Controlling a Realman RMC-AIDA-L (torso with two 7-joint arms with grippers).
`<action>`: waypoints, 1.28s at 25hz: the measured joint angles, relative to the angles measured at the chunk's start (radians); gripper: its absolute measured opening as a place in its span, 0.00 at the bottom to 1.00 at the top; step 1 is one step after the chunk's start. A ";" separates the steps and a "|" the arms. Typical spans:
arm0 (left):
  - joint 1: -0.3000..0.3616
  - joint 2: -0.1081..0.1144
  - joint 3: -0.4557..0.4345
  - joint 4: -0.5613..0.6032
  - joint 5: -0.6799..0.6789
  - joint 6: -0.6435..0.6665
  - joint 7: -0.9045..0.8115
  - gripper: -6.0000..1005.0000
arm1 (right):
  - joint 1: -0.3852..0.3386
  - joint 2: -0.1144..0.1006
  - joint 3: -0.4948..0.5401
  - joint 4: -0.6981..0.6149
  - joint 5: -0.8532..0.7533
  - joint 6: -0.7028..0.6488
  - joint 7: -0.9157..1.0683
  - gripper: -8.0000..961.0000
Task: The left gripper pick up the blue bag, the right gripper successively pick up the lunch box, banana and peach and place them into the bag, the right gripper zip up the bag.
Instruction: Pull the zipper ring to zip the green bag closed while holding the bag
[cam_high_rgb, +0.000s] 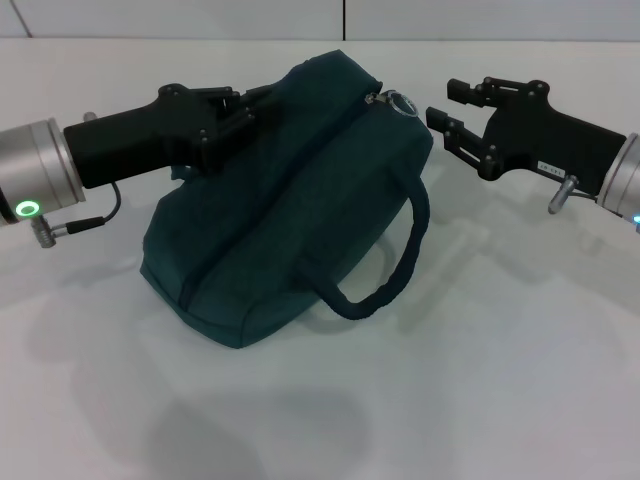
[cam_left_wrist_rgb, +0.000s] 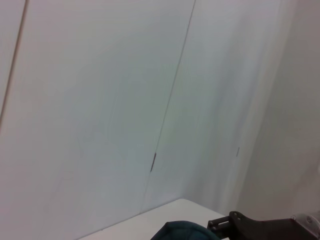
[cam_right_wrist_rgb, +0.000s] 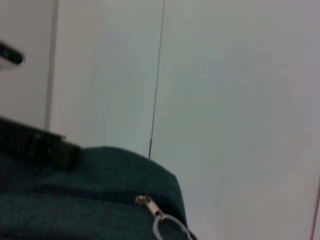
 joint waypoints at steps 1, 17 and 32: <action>-0.001 0.000 0.000 0.000 0.000 0.000 0.000 0.14 | -0.003 0.002 0.000 -0.002 0.000 0.000 -0.010 0.39; -0.003 -0.010 0.000 -0.001 -0.002 0.000 0.000 0.05 | -0.007 0.007 -0.094 -0.084 -0.002 -0.002 -0.026 0.36; 0.003 -0.016 -0.006 0.000 -0.006 -0.008 0.000 0.05 | -0.067 0.009 -0.117 -0.180 0.017 -0.011 -0.078 0.34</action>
